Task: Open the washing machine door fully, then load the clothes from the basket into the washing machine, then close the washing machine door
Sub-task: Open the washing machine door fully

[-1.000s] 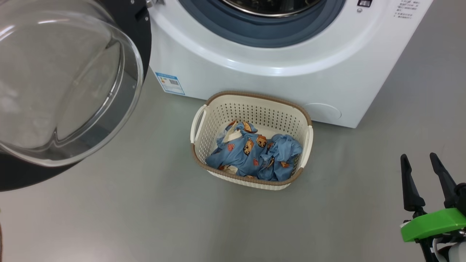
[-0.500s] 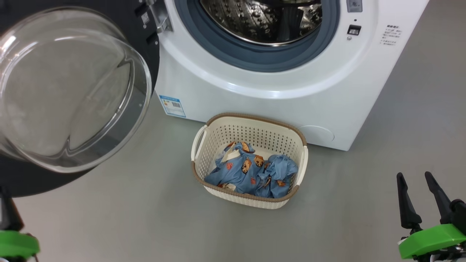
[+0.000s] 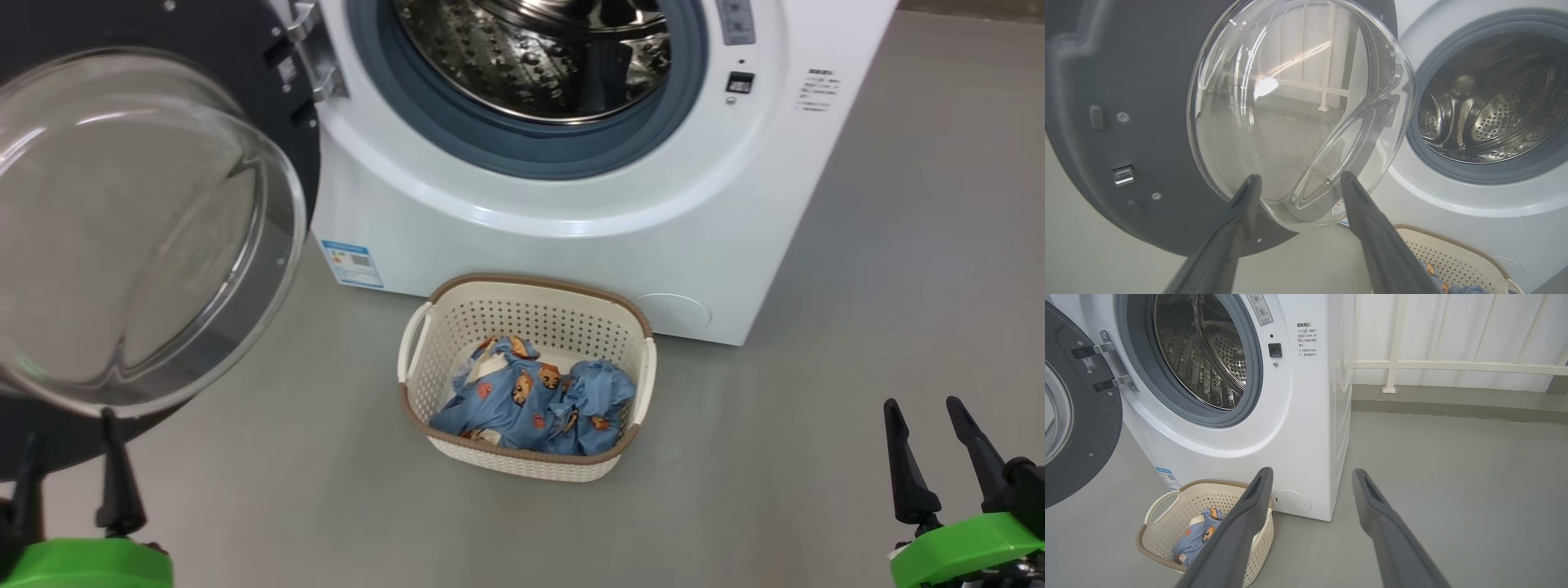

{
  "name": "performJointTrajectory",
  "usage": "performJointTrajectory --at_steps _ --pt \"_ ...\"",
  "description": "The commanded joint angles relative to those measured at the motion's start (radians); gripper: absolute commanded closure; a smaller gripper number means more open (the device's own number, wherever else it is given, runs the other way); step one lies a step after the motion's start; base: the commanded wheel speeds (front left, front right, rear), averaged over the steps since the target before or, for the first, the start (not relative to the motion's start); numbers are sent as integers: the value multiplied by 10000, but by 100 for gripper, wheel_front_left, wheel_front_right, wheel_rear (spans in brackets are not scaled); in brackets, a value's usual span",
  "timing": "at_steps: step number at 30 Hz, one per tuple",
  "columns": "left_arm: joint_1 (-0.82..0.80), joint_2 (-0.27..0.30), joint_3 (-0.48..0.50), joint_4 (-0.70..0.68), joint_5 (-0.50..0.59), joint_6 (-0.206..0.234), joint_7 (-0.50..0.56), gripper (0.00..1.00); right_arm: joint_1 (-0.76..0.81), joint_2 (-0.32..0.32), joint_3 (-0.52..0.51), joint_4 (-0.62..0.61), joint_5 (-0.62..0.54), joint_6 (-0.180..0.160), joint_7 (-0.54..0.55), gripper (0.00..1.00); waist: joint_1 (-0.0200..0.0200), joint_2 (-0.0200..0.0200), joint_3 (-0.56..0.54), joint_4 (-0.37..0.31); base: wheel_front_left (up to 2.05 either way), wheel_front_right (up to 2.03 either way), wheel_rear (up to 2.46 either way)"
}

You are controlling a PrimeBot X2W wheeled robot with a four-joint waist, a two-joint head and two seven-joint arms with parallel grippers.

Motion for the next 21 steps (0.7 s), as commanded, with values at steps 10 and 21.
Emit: performJointTrajectory --at_steps 10,21 --pt "170 491 -710 -581 -286 -24 -36 0 -169 -181 318 -281 167 16 -120 0 0 -1 6 -1026 0 0 0" --pt "221 643 -1833 -702 -362 -25 -36 0 -159 -177 285 -262 229 16 -120 0 0 -1 -45 -1925 0 0 0"
